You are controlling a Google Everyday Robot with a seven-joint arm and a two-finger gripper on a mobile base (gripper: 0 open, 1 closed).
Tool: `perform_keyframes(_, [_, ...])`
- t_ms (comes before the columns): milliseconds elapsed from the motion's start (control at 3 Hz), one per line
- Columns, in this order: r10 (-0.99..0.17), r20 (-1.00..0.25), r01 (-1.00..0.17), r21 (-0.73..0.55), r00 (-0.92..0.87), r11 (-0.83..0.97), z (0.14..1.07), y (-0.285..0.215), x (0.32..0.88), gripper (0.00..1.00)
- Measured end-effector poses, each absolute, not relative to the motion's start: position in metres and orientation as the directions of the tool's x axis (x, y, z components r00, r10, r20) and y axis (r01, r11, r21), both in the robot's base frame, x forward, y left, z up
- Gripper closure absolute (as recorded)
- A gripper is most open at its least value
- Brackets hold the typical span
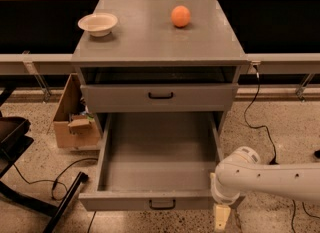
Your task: Open middle drawer
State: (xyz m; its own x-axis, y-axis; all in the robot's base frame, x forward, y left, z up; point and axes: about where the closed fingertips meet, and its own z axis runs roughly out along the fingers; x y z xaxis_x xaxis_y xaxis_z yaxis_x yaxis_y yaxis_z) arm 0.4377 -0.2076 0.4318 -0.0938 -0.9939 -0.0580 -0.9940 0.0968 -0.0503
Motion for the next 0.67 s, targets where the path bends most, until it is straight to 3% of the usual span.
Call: perform_keyframes(667, [-0.998,0.026,-0.985,-0.162,-0.058,0.053,0.505,-0.182,0.442,0.0])
